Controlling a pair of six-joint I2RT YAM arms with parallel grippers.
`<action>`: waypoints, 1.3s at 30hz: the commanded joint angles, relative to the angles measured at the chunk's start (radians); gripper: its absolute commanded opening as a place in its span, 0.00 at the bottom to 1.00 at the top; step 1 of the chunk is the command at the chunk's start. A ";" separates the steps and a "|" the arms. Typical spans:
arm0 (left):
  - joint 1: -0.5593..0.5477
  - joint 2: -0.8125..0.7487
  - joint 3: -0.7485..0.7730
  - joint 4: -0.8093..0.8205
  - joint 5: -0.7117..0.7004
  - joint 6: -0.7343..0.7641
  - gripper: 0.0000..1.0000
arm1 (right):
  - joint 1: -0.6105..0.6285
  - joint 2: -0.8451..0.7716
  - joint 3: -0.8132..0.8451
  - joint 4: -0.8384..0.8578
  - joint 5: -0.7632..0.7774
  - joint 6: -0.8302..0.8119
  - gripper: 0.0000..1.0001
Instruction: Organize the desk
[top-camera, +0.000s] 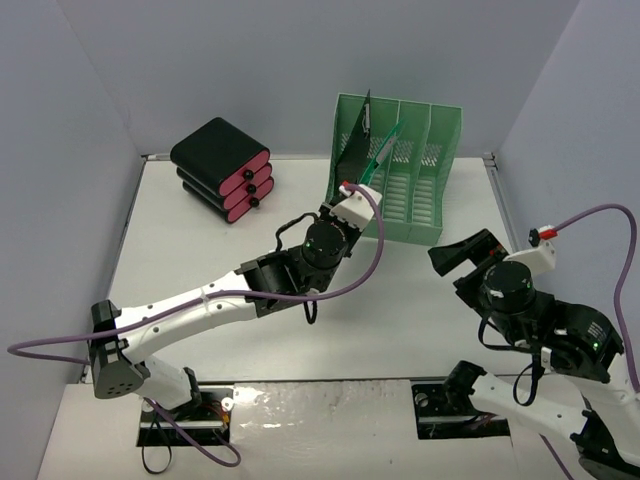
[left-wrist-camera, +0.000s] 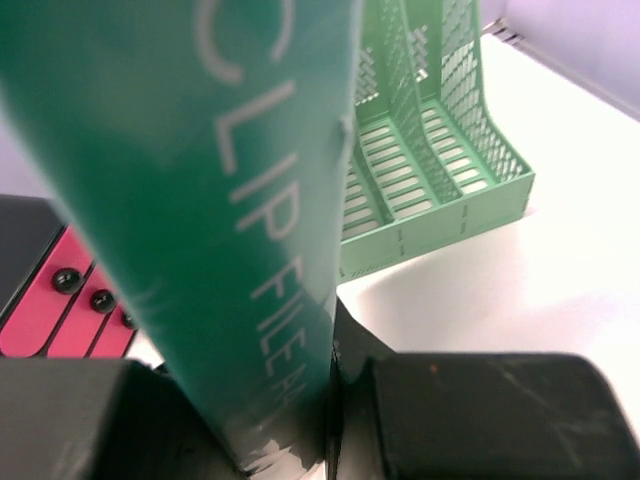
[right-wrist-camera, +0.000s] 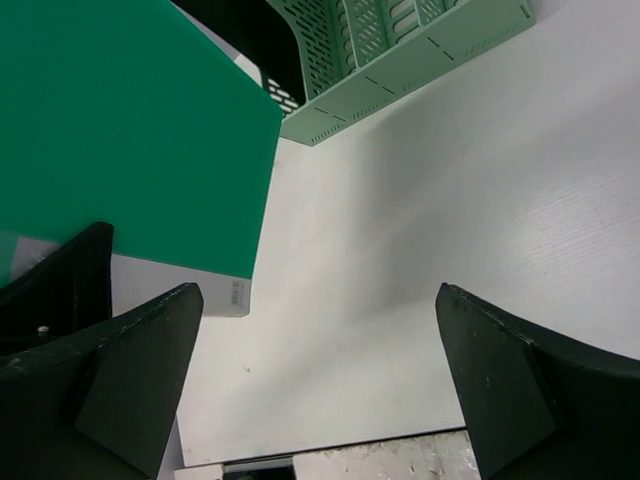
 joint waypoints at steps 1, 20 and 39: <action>-0.025 -0.039 0.125 0.080 -0.005 -0.019 0.00 | 0.004 0.002 -0.030 -0.030 0.038 0.007 1.00; -0.010 0.288 0.404 0.314 -0.012 0.102 0.00 | 0.002 -0.131 -0.183 -0.098 -0.065 0.139 1.00; 0.033 0.578 0.654 0.585 -0.098 0.226 0.00 | -0.003 -0.124 -0.172 -0.197 -0.172 0.116 1.00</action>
